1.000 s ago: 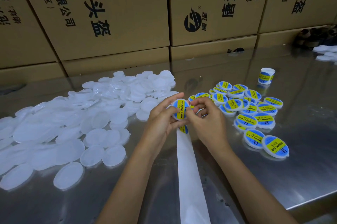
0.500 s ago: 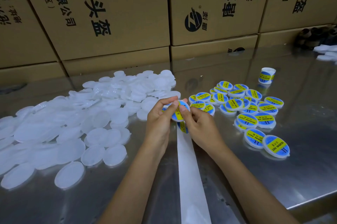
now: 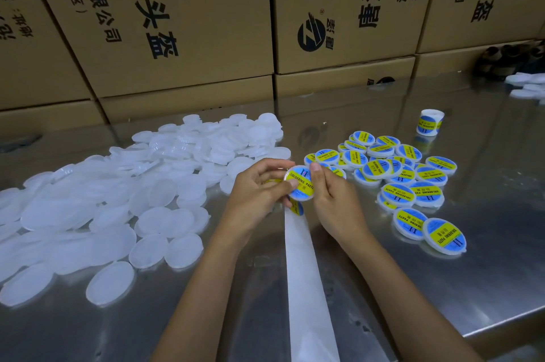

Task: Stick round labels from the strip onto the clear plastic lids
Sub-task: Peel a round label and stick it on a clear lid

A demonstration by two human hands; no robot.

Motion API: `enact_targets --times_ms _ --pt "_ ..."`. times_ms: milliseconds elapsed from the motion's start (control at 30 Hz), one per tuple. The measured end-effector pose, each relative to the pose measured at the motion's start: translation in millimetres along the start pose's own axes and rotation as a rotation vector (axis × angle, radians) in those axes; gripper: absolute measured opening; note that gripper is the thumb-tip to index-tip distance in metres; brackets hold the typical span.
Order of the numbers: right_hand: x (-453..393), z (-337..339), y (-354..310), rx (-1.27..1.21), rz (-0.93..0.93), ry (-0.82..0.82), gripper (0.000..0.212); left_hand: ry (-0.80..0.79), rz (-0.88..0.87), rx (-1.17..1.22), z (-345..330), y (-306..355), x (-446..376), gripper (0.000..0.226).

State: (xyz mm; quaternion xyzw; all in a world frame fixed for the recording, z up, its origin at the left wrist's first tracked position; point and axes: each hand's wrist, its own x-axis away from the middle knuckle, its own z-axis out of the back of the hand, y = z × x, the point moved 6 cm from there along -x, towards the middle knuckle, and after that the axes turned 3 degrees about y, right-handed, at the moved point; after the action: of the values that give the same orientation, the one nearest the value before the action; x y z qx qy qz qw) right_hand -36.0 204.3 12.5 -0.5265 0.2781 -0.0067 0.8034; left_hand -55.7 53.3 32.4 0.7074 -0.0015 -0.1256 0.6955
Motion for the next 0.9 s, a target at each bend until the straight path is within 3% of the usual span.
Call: enact_targets --times_ms 133,333,667,900 --pt "-1 -2 1 -0.194 -0.097 0.002 0.043 0.100 0.027 0.123 1 -1 2 0.019" --pt "4 -11 -4 -0.012 -0.001 -0.086 0.044 0.255 0.020 0.248 10 -5 2 0.010" --pt "9 -13 -7 0.061 0.066 -0.071 0.040 0.111 0.011 0.144 1 -4 -1 0.022" --pt "9 -9 -10 0.075 0.076 -0.054 0.046 0.216 0.000 0.081 6 -5 2 0.007"
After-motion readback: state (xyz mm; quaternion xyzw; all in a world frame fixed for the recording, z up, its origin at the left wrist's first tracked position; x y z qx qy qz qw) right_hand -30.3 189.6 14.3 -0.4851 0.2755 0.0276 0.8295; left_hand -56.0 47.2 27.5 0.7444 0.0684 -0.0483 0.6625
